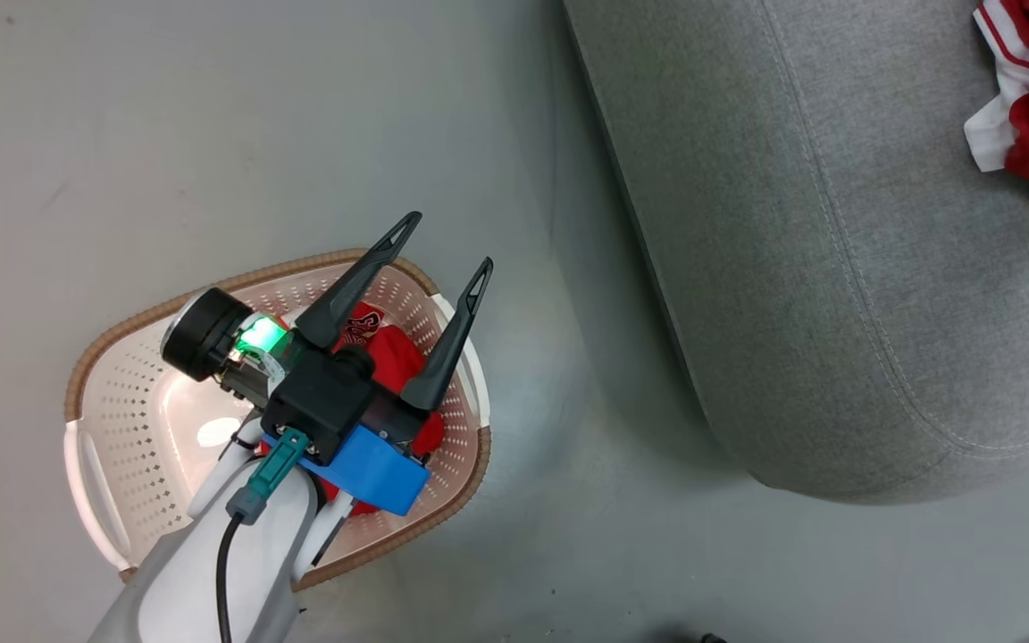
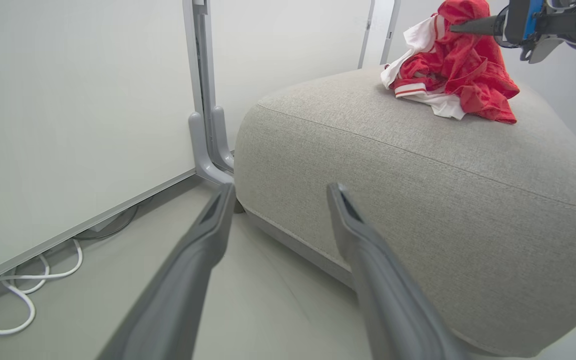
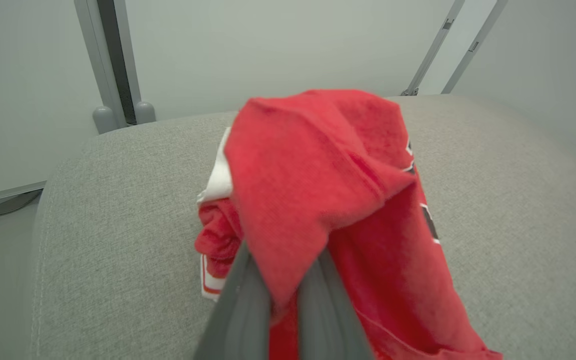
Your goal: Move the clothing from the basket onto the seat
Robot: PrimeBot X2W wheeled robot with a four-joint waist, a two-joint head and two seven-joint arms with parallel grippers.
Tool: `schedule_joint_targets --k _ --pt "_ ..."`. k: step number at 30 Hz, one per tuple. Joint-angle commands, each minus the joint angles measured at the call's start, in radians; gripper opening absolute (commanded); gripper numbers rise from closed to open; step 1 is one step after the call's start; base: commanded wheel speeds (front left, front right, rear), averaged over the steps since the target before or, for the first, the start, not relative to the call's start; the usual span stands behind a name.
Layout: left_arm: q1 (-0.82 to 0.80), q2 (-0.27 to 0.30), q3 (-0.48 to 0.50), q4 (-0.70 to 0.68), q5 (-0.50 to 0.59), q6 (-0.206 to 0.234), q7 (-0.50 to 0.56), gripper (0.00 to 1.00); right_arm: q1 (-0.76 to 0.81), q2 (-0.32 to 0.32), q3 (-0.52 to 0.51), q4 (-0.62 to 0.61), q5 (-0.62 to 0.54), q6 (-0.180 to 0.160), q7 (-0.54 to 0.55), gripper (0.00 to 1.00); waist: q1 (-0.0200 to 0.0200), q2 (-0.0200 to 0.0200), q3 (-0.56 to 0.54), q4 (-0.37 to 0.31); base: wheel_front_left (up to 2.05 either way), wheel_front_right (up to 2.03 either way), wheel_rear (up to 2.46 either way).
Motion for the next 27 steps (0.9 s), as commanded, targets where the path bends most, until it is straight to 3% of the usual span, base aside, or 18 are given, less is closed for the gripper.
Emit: schedule_joint_targets --k 1,3,4,5,6,14,20,27 --pt "-0.010 -0.002 0.003 0.000 -0.005 0.001 -0.005 1.00 0.015 0.001 -0.004 0.006 -0.007 0.000 -0.007 0.00 -0.0002 0.0001 -0.004 0.004 0.00 0.00 0.00" --pt "-0.009 -0.003 0.004 0.004 -0.006 0.001 -0.005 1.00 0.013 0.007 -0.007 0.013 -0.017 0.000 -0.008 0.00 -0.0002 0.0001 -0.010 0.007 0.00 0.00 0.00" --pt "-0.008 -0.005 0.005 0.004 -0.008 0.001 -0.005 1.00 0.014 0.006 -0.007 0.009 -0.024 0.000 -0.008 0.14 -0.0002 0.0001 -0.015 0.008 0.00 0.00 0.00" --pt "-0.007 -0.007 0.005 0.005 -0.009 0.002 -0.005 1.00 0.017 0.005 -0.008 0.003 -0.027 0.000 -0.008 0.42 -0.0002 0.0001 -0.019 0.009 0.00 0.00 0.00" --pt "-0.005 -0.010 0.007 0.007 -0.012 0.003 -0.005 1.00 0.023 0.006 -0.011 -0.007 -0.032 0.000 -0.008 1.00 -0.0002 0.0001 -0.023 0.010 0.00 0.00 0.00" --pt "0.019 -0.048 0.019 0.025 -0.032 0.002 -0.005 1.00 0.097 0.026 -0.016 -0.038 -0.072 0.000 -0.007 1.00 -0.0002 0.0001 -0.099 0.027 0.00 0.00 0.00" --pt "0.085 -0.090 0.064 0.033 -0.052 0.008 -0.005 1.00 0.166 0.064 0.018 -0.041 -0.110 0.000 -0.007 1.00 -0.0002 0.0001 -0.207 0.037 0.00 0.00 0.00" --pt "0.167 -0.140 0.105 0.075 -0.071 0.003 -0.005 1.00 0.302 0.091 0.073 -0.134 -0.118 0.000 -0.007 1.00 -0.0002 0.0001 -0.340 0.080 0.00 0.00 0.00"
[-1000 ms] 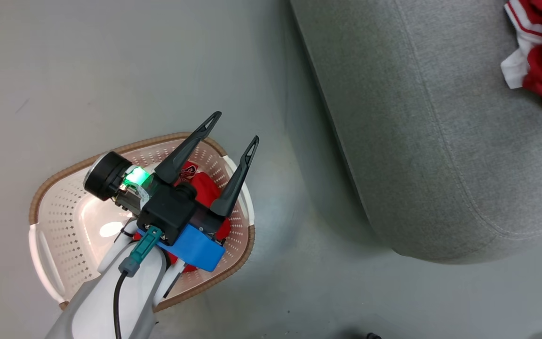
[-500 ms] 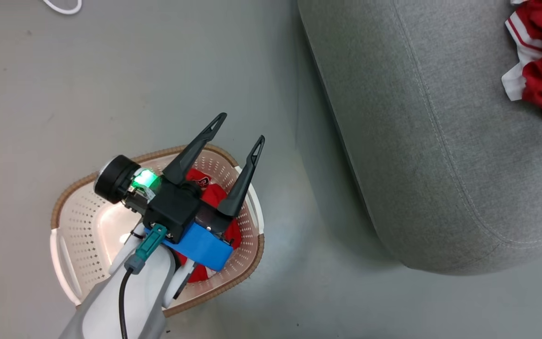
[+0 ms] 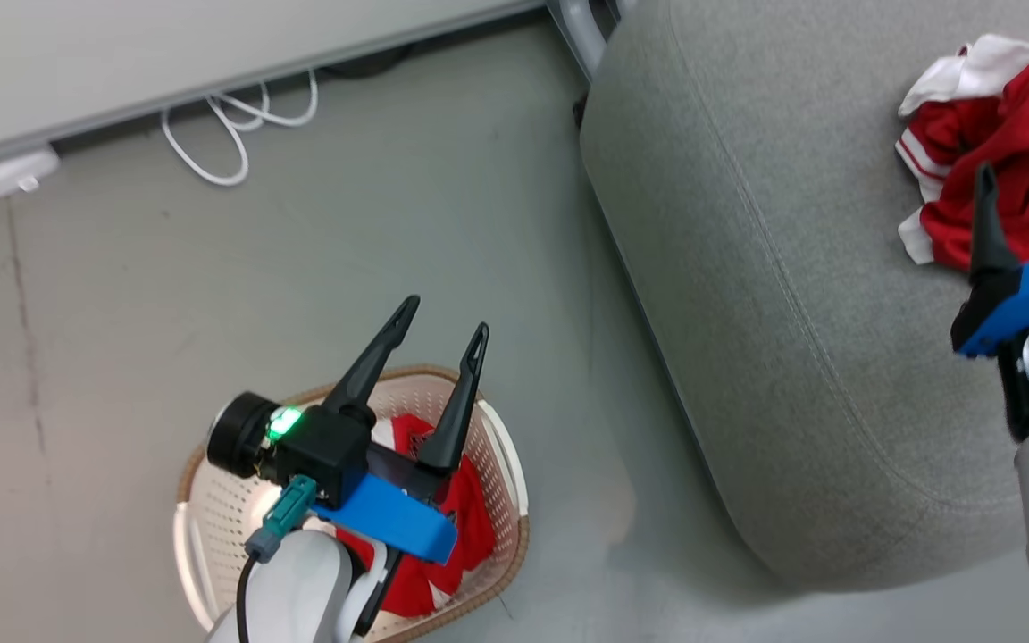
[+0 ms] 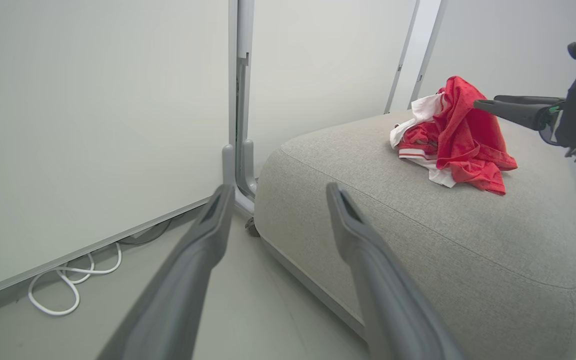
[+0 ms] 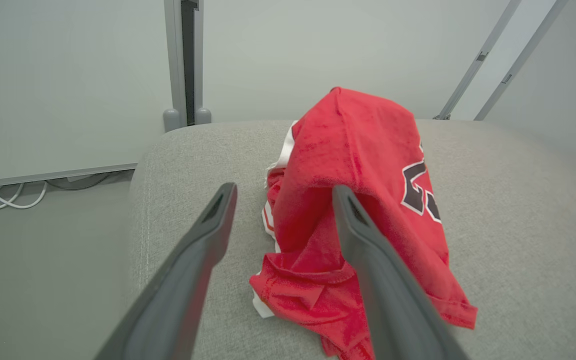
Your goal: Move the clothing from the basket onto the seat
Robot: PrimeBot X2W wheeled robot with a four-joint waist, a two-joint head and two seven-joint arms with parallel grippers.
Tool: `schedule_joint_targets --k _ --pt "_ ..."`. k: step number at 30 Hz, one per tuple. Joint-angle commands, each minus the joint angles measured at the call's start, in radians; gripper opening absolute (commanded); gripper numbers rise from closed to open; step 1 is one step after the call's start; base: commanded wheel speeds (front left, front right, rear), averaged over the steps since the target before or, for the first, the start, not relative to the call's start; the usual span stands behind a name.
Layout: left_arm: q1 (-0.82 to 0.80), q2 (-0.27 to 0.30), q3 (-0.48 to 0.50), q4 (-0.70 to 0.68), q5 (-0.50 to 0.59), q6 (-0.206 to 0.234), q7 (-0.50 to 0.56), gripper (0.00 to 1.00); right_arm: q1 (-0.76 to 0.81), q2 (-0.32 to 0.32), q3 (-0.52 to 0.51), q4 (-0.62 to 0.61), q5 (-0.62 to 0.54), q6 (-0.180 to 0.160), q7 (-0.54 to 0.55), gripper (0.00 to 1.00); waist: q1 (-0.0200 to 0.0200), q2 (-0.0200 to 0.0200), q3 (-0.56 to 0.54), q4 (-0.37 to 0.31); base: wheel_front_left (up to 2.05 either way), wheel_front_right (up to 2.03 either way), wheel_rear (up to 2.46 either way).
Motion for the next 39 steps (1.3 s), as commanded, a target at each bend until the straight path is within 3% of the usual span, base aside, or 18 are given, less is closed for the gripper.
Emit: schedule_joint_targets --k 1,13,27,39 --pt "0.032 -0.015 0.019 0.017 -0.009 -0.001 -0.003 1.00 0.072 0.010 0.015 -0.048 -0.002 0.000 -0.003 1.00 0.0001 0.0000 -0.088 0.042 0.00 0.00 0.00" --pt "0.145 -0.063 0.142 0.113 -0.021 -0.006 -0.003 1.00 0.371 0.096 0.087 -0.348 0.032 0.000 -0.002 1.00 0.0001 0.0000 -0.241 0.124 0.00 0.00 0.00" --pt "0.202 -0.084 0.277 0.180 -0.012 0.001 -0.003 1.00 0.632 0.162 0.178 -0.602 0.049 0.000 0.049 1.00 0.0001 0.0000 -0.341 0.245 0.00 0.00 0.00" --pt "0.233 -0.096 0.346 0.177 0.003 -0.001 -0.003 1.00 0.739 0.183 0.214 -0.721 0.088 0.000 0.097 1.00 0.0001 0.0000 -0.356 0.281 0.00 0.00 0.00"
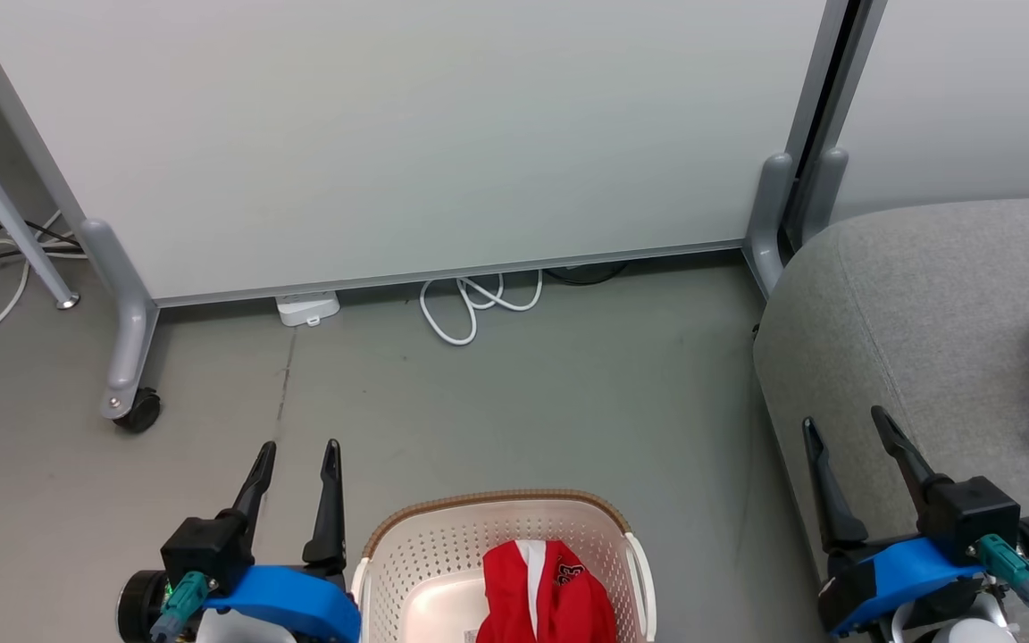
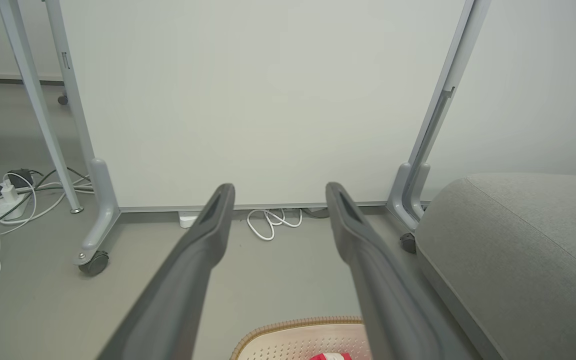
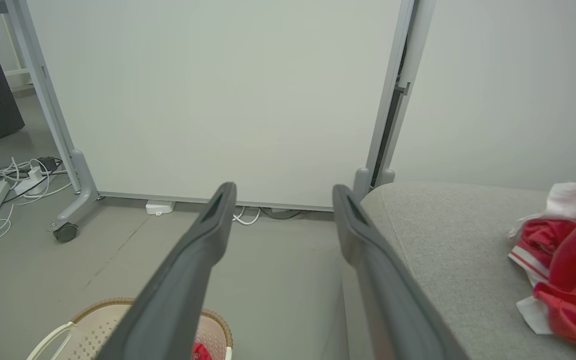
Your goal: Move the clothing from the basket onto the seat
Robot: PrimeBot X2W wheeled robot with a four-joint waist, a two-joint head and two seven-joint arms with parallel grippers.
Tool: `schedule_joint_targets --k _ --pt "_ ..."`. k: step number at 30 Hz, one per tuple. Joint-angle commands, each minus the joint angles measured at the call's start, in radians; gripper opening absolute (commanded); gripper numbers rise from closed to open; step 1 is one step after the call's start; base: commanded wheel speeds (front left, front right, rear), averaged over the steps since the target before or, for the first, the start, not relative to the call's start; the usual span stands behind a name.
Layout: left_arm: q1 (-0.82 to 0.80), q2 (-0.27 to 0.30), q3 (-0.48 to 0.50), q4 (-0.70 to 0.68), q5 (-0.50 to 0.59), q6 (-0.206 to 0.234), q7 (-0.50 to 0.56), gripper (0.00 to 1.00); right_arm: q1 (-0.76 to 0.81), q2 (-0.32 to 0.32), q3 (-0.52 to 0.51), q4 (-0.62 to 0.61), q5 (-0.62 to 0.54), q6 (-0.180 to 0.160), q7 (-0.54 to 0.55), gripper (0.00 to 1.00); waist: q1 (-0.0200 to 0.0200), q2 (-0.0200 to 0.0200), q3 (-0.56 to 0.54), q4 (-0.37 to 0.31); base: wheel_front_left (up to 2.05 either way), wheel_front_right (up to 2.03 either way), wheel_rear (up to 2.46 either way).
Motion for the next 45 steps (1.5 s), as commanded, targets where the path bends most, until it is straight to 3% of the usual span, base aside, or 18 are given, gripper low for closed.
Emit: schedule_joint_targets --k 1,19,25,33,45 --pt "0.012 -0.002 0.007 -0.005 0.006 -0.001 -0.003 1.00 0.019 0.003 0.001 -0.010 0.009 0.000 0.005 1.00 0.0001 -0.0001 0.001 -0.003 0.00 0.00 0.00" --pt "-0.012 -0.007 -0.020 -0.022 0.023 -0.007 -0.003 1.00 -0.014 0.003 0.004 -0.036 0.017 0.000 0.013 1.00 0.0001 -0.0001 0.053 -0.058 0.00 0.00 0.00" --pt "-0.053 -0.007 -0.054 0.019 0.028 -0.008 -0.003 1.00 -0.051 0.003 0.016 -0.061 0.016 0.000 0.007 1.00 0.0001 -0.0001 0.117 -0.084 0.00 0.00 0.00" --pt "-0.172 -0.005 -0.077 0.130 0.036 -0.008 -0.003 1.00 -0.123 0.003 0.066 -0.127 0.030 0.000 0.001 1.00 0.0001 -0.0001 0.302 -0.145 0.00 0.00 0.00" --pt "-0.385 0.062 -0.082 0.305 0.044 -0.009 -0.003 1.00 -0.296 0.004 0.155 -0.194 0.062 0.000 -0.032 1.00 0.0001 -0.0001 0.643 -0.303 0.00 0.00 0.00"
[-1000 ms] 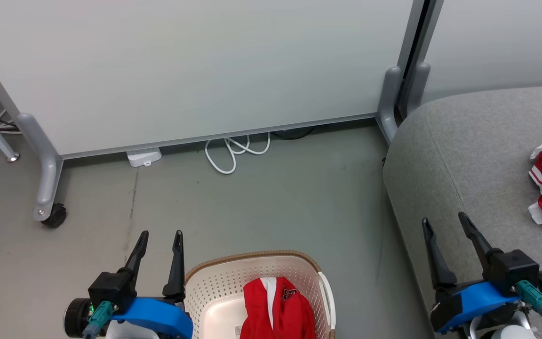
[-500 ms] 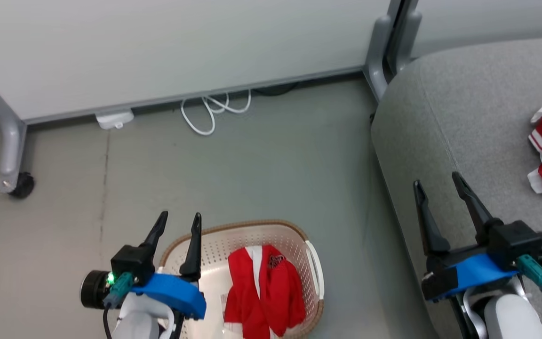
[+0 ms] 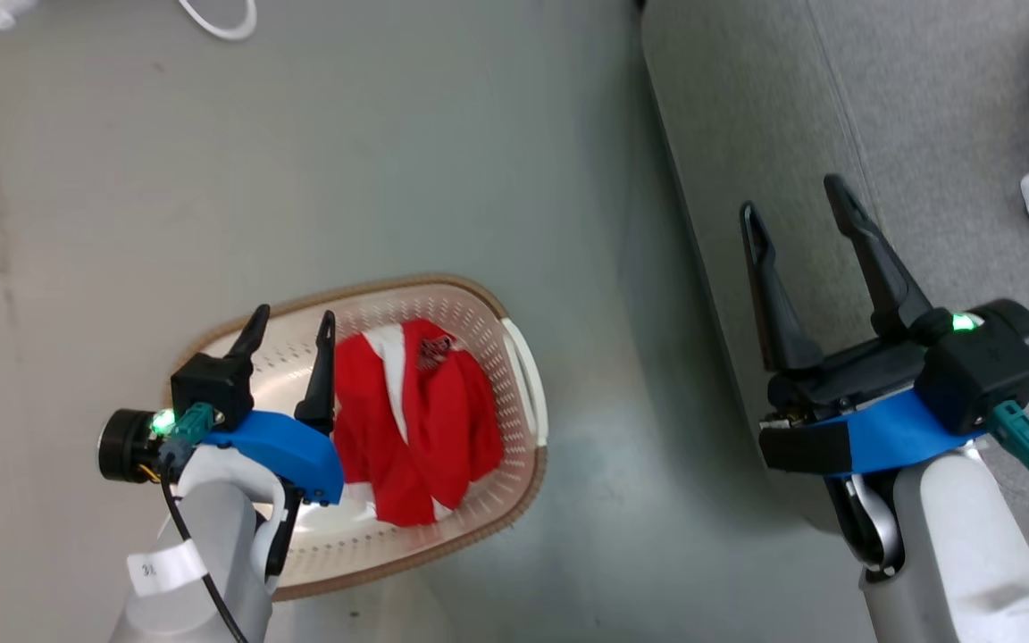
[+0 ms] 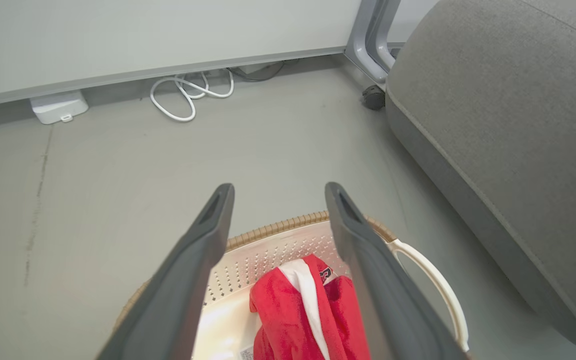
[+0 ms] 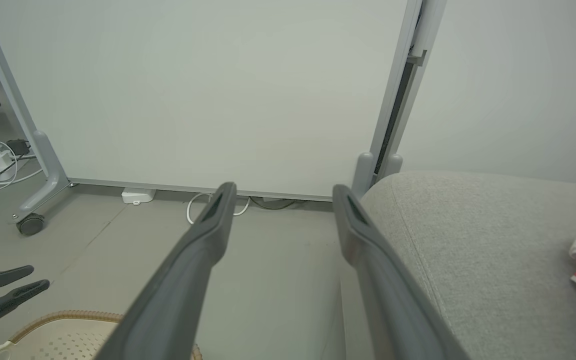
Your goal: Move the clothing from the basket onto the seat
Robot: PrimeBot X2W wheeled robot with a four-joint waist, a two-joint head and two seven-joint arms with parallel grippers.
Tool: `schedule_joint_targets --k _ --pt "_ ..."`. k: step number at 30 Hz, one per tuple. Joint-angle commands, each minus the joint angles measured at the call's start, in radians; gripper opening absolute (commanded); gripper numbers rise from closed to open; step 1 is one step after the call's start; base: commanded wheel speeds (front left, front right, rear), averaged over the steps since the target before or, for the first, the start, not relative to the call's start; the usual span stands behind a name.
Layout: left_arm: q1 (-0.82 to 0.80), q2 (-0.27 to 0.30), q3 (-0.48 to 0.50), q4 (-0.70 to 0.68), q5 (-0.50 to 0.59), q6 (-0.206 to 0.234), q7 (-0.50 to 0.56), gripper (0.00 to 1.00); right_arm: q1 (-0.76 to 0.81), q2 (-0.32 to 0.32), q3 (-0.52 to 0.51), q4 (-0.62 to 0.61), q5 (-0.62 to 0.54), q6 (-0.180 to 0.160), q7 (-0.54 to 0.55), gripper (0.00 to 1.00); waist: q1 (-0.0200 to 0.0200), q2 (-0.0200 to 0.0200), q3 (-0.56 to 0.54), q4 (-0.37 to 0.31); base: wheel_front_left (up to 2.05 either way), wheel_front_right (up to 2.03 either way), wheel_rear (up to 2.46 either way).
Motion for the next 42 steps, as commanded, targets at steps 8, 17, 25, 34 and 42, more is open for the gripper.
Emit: schedule_joint_targets --k 8,17,25,34,42 --pt "-0.110 0.060 -0.036 0.121 -0.002 -0.007 -0.003 1.00 -0.106 0.003 0.039 0.009 0.031 0.000 -0.042 1.00 -0.0003 0.0000 0.268 -0.177 0.00 0.00 0.00" --pt "-0.170 0.113 -0.070 0.229 -0.054 -0.004 0.049 1.00 -0.149 0.003 0.071 0.048 0.096 0.000 -0.070 1.00 -0.0003 0.0000 0.366 -0.255 0.00 0.00 0.00" --pt "-0.202 0.138 -0.048 0.290 -0.078 0.036 0.097 1.00 -0.147 0.003 0.083 0.046 0.144 0.000 -0.076 1.00 -0.0003 0.0000 0.396 -0.286 0.00 0.00 0.00" --pt "-0.243 0.148 -0.046 0.387 -0.074 0.101 0.102 0.00 -0.133 0.002 0.080 0.040 0.156 0.000 -0.076 1.00 -0.0003 0.0000 0.394 -0.293 0.00 0.00 0.00" --pt "-0.245 0.140 -0.061 0.431 -0.083 0.083 0.067 0.00 -0.157 0.002 0.095 0.055 0.162 0.000 -0.075 1.00 -0.0003 0.0000 0.350 -0.294 0.00 0.00 0.00"
